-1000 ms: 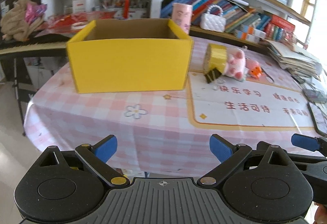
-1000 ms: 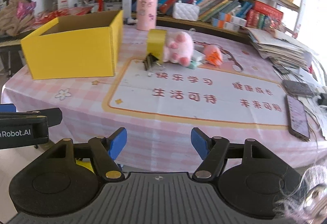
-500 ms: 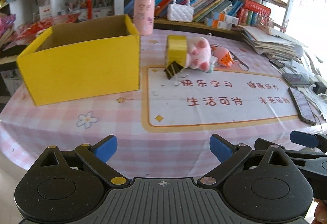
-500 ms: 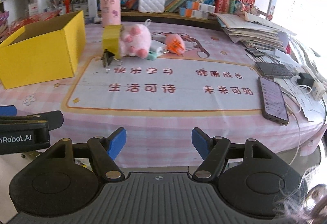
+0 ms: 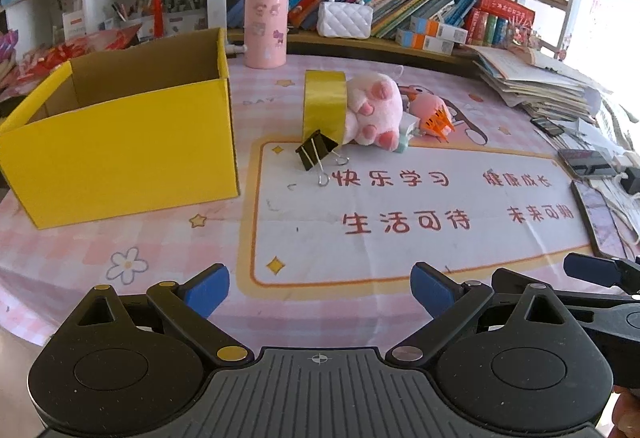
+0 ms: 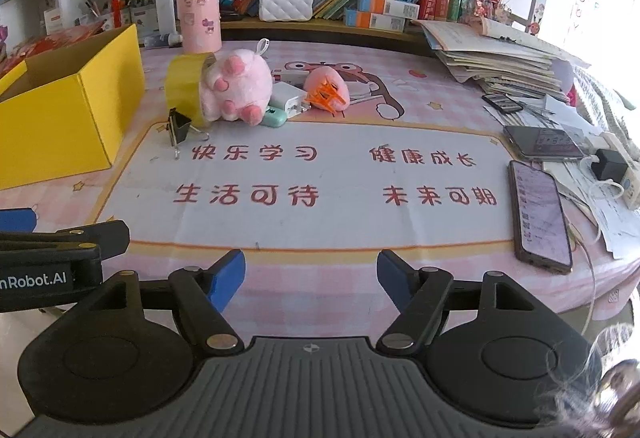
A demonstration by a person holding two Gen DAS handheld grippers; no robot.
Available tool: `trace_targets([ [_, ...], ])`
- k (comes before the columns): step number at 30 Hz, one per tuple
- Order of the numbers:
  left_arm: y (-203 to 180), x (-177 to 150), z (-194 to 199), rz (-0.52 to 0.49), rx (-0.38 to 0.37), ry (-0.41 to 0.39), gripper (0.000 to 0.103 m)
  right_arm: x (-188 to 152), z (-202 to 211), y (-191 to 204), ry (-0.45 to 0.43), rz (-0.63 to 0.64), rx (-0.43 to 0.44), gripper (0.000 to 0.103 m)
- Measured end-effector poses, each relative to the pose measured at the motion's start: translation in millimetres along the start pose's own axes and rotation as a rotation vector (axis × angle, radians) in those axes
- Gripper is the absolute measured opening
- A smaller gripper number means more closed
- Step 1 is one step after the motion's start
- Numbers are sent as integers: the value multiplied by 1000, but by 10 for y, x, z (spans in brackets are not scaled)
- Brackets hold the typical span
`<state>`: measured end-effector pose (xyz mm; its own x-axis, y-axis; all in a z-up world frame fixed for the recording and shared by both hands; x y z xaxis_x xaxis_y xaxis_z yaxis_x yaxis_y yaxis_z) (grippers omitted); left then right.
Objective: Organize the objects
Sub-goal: 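Move both tools back toward the remaining toys beside the tape roll, then grasp the black binder clip with the left tool while the right tool grasps the pink plush bird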
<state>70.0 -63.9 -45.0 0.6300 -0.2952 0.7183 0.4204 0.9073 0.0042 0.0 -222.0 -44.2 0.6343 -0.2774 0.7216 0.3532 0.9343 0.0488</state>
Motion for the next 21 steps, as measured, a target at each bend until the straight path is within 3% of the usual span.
trace_targets([
  [6,-61,136,-179,22,21,18,99,175,-207,-86,11,14,28,71],
  [12,-138,345,-338,34,61,-18,96,391,-423,-217,7,11,58,71],
  [21,-185,676,-728,52,140,-40,73,756,-793,-426,-11,-15,86,71],
])
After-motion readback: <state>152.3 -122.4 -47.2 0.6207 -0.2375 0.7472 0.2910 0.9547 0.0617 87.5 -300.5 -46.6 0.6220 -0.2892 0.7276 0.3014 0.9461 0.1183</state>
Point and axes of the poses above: each gripper's, at about its wrist camera, not at the fingertips, and z roughly against the way its jaws point, y to its left, x to its top, the point moved 3 cm from there along -z, roughly the way its jaws point, and after that the axes turned 7 degrees about -z, right-handed, at the moved point
